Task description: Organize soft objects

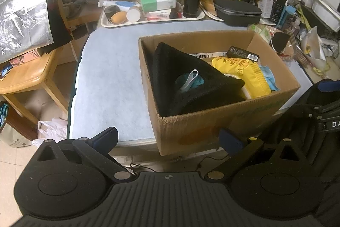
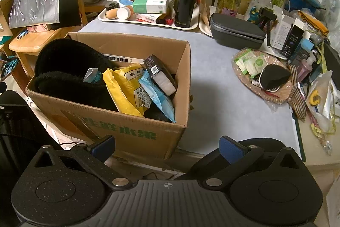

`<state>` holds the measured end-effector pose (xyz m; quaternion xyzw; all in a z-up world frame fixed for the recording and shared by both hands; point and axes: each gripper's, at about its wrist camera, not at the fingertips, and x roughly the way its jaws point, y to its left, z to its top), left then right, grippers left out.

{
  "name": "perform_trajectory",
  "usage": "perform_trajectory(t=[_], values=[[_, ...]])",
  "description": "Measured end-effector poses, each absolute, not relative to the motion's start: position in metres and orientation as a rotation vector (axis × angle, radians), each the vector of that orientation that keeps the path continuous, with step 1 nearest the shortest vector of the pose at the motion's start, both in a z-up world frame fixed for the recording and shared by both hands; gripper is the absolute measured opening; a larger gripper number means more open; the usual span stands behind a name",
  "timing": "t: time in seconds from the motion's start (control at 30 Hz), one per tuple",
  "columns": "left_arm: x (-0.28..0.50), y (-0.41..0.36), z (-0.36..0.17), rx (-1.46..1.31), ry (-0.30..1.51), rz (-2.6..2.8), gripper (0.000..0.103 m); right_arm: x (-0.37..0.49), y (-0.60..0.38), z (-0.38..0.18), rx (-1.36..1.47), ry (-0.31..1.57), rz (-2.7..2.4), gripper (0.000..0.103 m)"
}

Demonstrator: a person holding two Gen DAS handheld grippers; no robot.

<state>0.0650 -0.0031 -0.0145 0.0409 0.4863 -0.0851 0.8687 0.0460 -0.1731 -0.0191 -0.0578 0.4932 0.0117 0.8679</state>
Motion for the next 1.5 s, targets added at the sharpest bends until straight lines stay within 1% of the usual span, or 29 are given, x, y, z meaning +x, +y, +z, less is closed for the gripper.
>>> perform_trajectory(t=[1.5], values=[[0.061, -0.0097, -0.0132, 0.081, 1.015, -0.19, 0.103, 0.0458, -0.1739, -0.0182, -0.112, 1.031, 0.022, 0.103]])
